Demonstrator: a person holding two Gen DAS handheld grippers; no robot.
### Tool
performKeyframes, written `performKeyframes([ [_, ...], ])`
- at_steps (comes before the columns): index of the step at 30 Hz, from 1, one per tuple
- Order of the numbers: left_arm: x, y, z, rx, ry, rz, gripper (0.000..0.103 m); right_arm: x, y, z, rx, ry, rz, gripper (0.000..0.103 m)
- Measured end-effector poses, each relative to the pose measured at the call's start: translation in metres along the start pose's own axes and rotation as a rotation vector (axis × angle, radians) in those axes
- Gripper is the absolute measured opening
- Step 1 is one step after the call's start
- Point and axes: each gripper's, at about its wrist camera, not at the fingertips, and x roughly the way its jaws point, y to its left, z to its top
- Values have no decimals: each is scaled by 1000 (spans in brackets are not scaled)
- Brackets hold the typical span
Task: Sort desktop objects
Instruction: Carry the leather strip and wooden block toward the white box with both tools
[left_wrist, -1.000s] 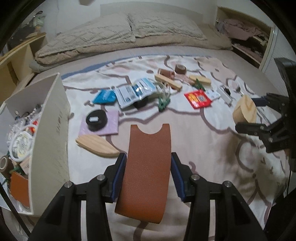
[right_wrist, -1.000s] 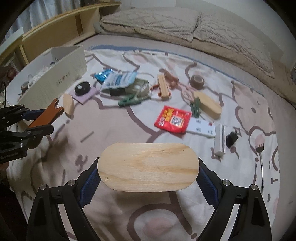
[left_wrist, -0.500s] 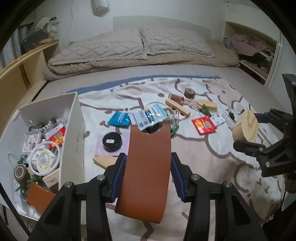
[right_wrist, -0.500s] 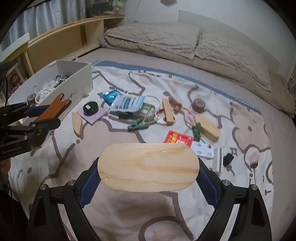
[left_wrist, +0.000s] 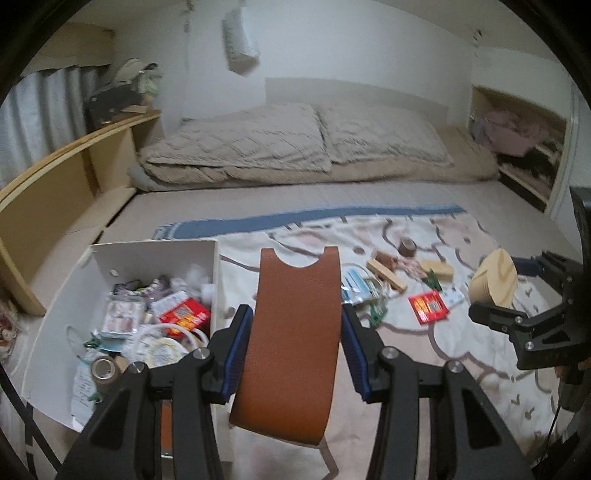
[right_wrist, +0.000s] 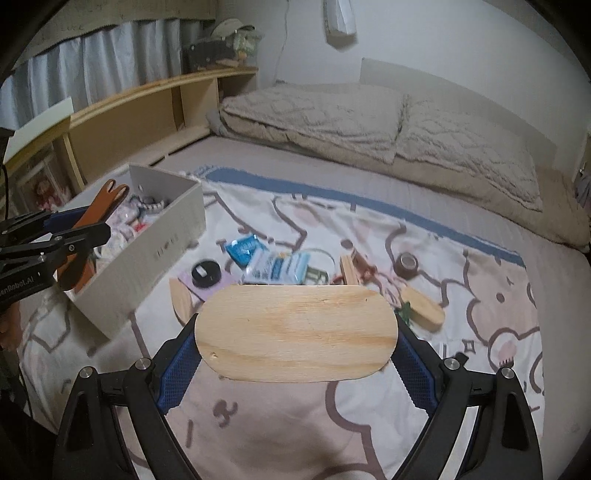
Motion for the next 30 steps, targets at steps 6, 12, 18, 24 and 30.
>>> performKeyframes([
  [6, -18, 29, 9, -49, -57, 58, 47, -10, 11, 20, 16, -61, 10, 94],
  [12, -25, 66, 11, -125, -77, 124, 47, -15, 33, 33, -4, -96, 28, 94],
  [18, -23, 103, 5, -169, -77, 216, 47, -13, 53, 40, -30, -109, 60, 94],
  [24, -18, 135, -6, -176, -66, 315, 47, -12, 69, 46, -47, -116, 93, 94],
  [30, -10, 168, -16, -188, -44, 397, 47, -9, 83, 51, -55, -115, 129, 94],
])
